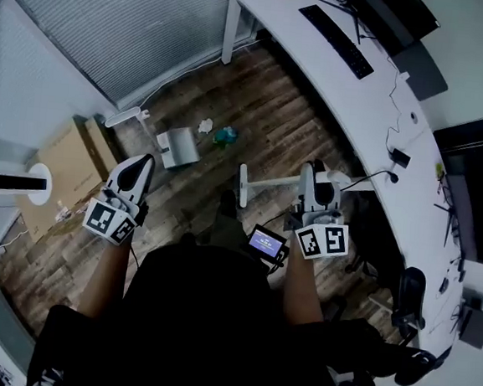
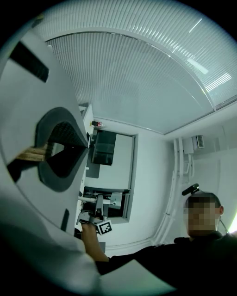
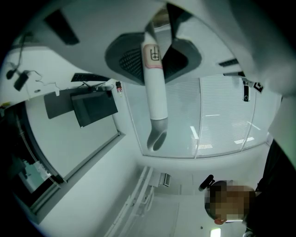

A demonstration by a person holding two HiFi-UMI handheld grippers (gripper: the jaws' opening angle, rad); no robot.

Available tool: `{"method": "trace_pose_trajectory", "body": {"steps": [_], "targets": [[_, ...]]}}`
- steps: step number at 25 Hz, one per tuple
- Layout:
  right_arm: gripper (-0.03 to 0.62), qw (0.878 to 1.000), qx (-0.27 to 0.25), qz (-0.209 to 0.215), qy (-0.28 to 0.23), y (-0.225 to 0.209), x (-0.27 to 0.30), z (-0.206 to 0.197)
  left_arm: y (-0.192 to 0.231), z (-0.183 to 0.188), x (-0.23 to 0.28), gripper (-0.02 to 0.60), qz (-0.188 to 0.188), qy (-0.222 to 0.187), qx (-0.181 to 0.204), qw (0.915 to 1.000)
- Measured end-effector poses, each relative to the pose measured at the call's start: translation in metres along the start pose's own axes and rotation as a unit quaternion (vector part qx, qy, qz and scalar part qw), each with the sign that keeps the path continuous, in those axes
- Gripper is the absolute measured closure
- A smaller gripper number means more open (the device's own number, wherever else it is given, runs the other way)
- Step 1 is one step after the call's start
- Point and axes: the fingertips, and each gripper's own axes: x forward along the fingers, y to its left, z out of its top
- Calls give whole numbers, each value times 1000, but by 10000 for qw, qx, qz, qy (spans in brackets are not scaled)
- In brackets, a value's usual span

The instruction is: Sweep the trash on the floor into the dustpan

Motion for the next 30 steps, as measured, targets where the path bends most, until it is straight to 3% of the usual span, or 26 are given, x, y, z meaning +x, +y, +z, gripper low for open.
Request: {"method": "trace_pose_trajectory", "body": {"steps": [7, 15, 18, 21, 23, 25, 30], "targets": [[514, 9979, 186, 575, 211, -54, 65, -1, 21, 8, 65, 581, 512, 84, -25, 9986], [514, 9939, 275, 1005, 350, -92, 139, -12, 50, 18, 93, 561, 1069, 163, 170, 9940], [514, 9931, 271, 1071, 389, -99, 162, -16, 65, 21, 92, 543, 1150, 336, 404, 9920], [514, 9931, 260, 1066, 411, -108, 185, -18, 86, 16, 89, 511, 1094, 838, 842, 9869], [514, 9934, 240, 1042, 426, -115, 198, -19, 101, 5, 86, 490, 965, 1382, 1232, 9780], [514, 9935, 198, 1023, 449, -120, 210, -20, 117, -12, 82, 454, 773, 2047, 1678, 9612], [514, 9932, 128, 1076, 426, -123, 241, -24, 169, -59, 62, 413, 211, 3664, 2520, 8954]]}}
